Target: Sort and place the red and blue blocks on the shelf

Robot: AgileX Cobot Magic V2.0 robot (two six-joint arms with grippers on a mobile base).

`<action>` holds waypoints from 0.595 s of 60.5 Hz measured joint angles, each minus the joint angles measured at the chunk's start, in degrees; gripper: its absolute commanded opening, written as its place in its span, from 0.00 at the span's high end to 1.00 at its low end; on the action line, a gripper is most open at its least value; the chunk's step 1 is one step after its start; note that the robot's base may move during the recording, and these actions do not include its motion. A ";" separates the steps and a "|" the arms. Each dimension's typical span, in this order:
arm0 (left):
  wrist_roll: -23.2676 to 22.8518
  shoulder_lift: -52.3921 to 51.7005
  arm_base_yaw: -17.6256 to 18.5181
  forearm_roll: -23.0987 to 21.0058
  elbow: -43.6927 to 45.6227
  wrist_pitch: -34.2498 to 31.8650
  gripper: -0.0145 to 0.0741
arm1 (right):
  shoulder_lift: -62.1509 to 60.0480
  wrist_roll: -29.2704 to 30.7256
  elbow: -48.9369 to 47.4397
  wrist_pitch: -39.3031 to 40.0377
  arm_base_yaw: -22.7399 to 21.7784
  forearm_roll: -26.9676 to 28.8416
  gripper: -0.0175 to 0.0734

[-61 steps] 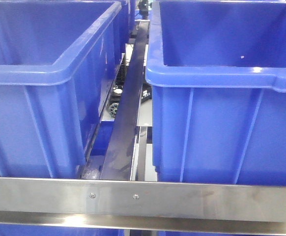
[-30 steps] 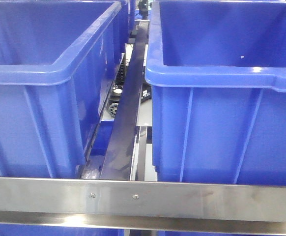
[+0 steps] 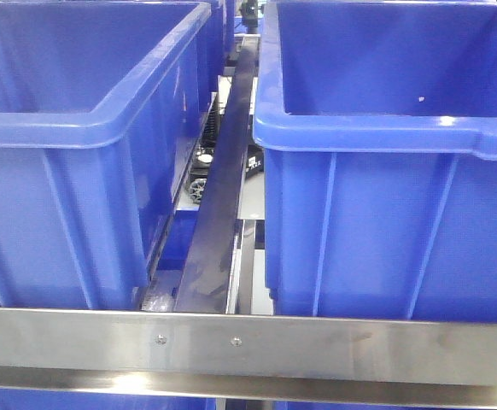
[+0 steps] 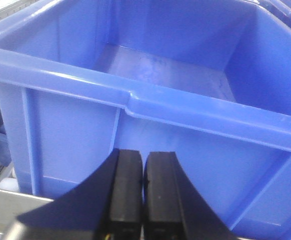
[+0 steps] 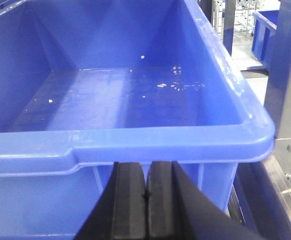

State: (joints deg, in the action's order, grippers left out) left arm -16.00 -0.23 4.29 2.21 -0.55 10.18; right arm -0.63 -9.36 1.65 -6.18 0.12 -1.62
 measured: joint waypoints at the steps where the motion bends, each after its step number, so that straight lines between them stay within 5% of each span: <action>1: 0.00 0.00 0.00 -0.14 0.00 0.00 0.69 | 0.00 0.00 0.00 0.00 0.00 0.00 0.76; 36: 0.04 0.00 0.00 -0.34 0.00 0.12 0.69 | 0.00 0.00 0.00 0.00 0.00 0.00 0.76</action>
State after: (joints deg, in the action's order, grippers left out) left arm -15.96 -0.23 4.29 1.87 -0.55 10.30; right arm -0.63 -9.36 1.65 -6.18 0.12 -1.62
